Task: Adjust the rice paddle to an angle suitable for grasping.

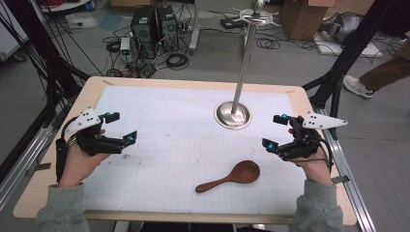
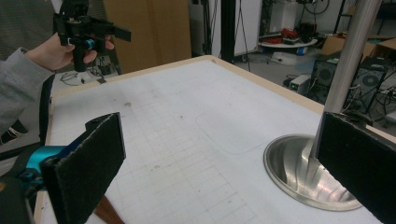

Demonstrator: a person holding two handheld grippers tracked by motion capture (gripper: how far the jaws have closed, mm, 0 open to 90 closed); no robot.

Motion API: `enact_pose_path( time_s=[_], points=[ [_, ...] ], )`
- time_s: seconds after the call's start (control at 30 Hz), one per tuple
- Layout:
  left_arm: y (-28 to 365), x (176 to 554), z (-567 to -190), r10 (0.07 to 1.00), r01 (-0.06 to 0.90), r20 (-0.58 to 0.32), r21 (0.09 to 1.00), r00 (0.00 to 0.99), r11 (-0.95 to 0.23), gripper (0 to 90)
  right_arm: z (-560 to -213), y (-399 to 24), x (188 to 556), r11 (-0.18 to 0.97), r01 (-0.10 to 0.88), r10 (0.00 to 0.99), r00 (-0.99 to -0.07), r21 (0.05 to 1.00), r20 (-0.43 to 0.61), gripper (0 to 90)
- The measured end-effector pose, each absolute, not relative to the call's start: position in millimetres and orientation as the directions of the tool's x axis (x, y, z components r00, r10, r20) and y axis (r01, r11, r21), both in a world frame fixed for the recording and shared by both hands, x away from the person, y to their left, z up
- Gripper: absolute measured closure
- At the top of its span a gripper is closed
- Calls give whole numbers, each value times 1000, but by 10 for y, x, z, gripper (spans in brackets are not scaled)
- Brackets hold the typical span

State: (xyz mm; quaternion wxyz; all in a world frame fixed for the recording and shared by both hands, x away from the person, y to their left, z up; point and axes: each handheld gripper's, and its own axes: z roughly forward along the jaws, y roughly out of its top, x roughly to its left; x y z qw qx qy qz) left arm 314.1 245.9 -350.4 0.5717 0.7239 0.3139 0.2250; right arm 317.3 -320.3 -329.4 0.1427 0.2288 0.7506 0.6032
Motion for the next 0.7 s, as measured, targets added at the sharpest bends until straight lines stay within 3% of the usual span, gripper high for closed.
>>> enact_pose_path(
  time_s=[0.57, 0.7],
  points=[
    [2438, 3126, -3494, 707, 194, -30, 969, 706, -153, 42, -3351, -3135, 3193, 192, 198, 495, -866, 961, 79, 3],
    [2427, 3118, -3483, 704, 188, -25, 970, 710, -156, 43, -3395, -3120, 3213, 195, 210, 465, -880, 958, 98, 57]
  ],
)
